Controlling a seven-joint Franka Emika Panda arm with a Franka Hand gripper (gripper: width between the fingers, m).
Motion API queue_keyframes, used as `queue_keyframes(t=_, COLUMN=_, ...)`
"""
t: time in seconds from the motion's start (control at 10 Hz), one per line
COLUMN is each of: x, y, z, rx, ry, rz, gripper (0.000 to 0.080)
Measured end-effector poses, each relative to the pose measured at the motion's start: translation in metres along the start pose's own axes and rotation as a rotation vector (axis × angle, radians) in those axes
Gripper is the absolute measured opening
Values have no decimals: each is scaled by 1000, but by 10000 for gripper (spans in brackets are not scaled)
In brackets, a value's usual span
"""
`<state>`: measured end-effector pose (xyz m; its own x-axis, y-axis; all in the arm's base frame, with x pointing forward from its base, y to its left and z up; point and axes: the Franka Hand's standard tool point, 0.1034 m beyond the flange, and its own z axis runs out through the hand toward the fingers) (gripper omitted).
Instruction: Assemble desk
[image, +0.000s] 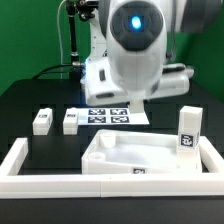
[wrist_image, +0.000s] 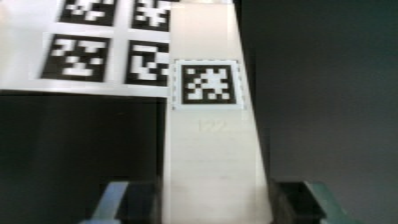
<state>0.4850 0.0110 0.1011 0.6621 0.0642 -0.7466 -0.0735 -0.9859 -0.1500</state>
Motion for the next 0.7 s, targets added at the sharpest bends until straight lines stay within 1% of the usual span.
queue_keyframes(t=0.1, x=-1, y=-1, z=-1, rx=0, ry=12, rz=-1, gripper=284)
queue_keyframes(t=0.2, x=8, y=1, z=-5, rx=-9, ry=87, rz=-2, gripper=285)
queue_keyframes(t=0.4, x=12, y=3, z=-10, rx=-19, ry=225, rz=-8, gripper=285)
queue_keyframes(t=0.5, x=16, y=5, z=-20, rx=-27, ry=299, rz=-16, gripper=285)
queue_keyframes(t=0.6, x=6, y=4, z=-45, rx=-26, ry=342, rz=-41, gripper=285)
queue_keyframes(t=0.7, x=-4, y=6, z=-82, rx=-26, ry=409, rz=-59, gripper=285)
